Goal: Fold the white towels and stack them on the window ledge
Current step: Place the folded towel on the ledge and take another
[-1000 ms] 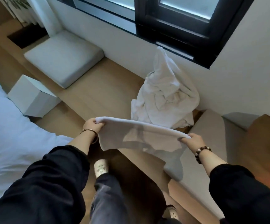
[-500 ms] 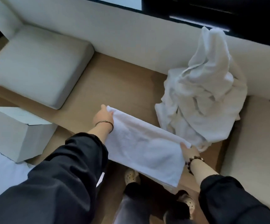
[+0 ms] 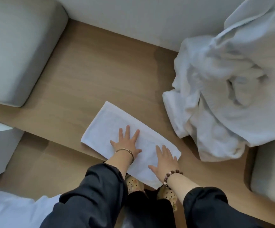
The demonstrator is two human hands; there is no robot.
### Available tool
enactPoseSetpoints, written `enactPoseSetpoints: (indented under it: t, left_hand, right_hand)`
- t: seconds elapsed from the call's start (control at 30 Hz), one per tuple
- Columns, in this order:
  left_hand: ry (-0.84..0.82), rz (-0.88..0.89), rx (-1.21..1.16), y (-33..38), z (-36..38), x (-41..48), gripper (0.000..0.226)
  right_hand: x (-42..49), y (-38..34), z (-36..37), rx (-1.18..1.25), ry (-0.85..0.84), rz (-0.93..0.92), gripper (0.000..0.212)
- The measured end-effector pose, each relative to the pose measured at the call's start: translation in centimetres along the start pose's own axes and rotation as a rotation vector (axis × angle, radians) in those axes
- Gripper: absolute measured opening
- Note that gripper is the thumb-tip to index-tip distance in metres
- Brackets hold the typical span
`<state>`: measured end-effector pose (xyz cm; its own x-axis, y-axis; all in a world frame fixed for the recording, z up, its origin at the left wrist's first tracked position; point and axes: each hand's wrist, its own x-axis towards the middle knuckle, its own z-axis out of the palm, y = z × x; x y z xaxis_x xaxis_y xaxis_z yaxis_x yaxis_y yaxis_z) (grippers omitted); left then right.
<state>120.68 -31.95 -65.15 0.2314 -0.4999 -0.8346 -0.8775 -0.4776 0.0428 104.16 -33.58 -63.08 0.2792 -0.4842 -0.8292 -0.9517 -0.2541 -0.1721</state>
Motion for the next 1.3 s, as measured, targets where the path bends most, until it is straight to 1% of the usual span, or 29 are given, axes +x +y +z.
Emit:
enactPoseSetpoints:
  t: [0.07, 0.13, 0.23, 0.37, 0.47, 0.57, 0.6, 0.67, 0.73, 0.8, 0.93, 1.07, 1.17, 1.2, 1.23, 1.3]
  left_hand:
    - [0.036, -0.009, -0.005, -0.6, 0.9, 1.3, 0.078]
    - [0.108, -0.018, 0.002, -0.9, 1.3, 2.5, 0.077]
    - [0.201, -0.029, 0.013, -1.0, 0.4, 4.4, 0.075]
    - [0.263, 0.014, 0.083, -1.5, -1.8, 6.6, 0.072]
    - [0.240, 0.030, 0.136, -1.7, -2.8, 7.1, 0.073]
    - [0.148, 0.017, 0.147, -0.9, -4.4, 6.2, 0.077]
    - [0.139, 0.031, 0.157, -0.6, -4.9, 5.6, 0.076]
    - [0.170, 0.097, 0.185, 0.4, -5.9, 3.9, 0.071]
    - [0.221, 0.174, 0.180, 2.0, -7.0, 1.7, 0.068]
    - [0.266, 0.238, 0.134, 4.2, -8.7, -0.5, 0.068]
    - [0.441, 0.402, 0.037, 9.8, -13.6, -4.3, 0.067]
    - [0.612, 0.584, -0.112, 15.8, -18.2, -8.0, 0.063]
    - [0.740, 0.679, -0.264, 19.2, -20.4, -9.7, 0.066]
    - [0.791, 0.700, -0.313, 20.0, -21.2, -9.9, 0.068]
    - [0.834, 0.704, -0.356, 20.8, -22.0, -9.9, 0.071]
    - [0.852, 0.682, -0.471, 21.9, -23.8, -9.7, 0.079]
  right_hand:
    - [1.5, -0.1, 1.0, -0.104, -0.004, 0.009, 0.089]
    - [2.8, -0.5, 1.1, -0.165, 0.052, -0.007, 0.095]
    - [4.9, -1.2, 0.0, -0.191, 0.129, -0.026, 0.101]
    - [7.2, -2.0, -0.5, -0.183, 0.195, -0.017, 0.103]
    - [7.5, -1.9, -0.4, -0.176, 0.207, -0.031, 0.103]
    - [6.8, -1.6, -1.5, -0.173, 0.150, -0.059, 0.096]
    - [6.3, -1.6, -2.4, -0.136, 0.126, -0.066, 0.092]
    - [4.8, -1.4, -4.6, 0.015, 0.123, -0.083, 0.084]
    - [2.4, -0.8, -7.4, 0.209, 0.185, -0.092, 0.078]
    - [-0.4, 0.5, -10.3, 0.334, 0.264, -0.101, 0.072]
    - [-5.8, 4.4, -16.4, 0.417, 0.472, -0.107, 0.064]
    - [-9.4, 9.0, -21.9, 0.513, 0.697, -0.030, 0.065]
    - [-10.2, 12.1, -24.8, 0.571, 0.909, 0.020, 0.070]
    - [-10.2, 13.0, -25.7, 0.602, 0.941, 0.034, 0.075]
    - [-10.1, 13.8, -26.6, 0.654, 0.941, 0.036, 0.083]
    - [-9.5, 15.0, -28.9, 0.750, 0.920, -0.025, 0.101]
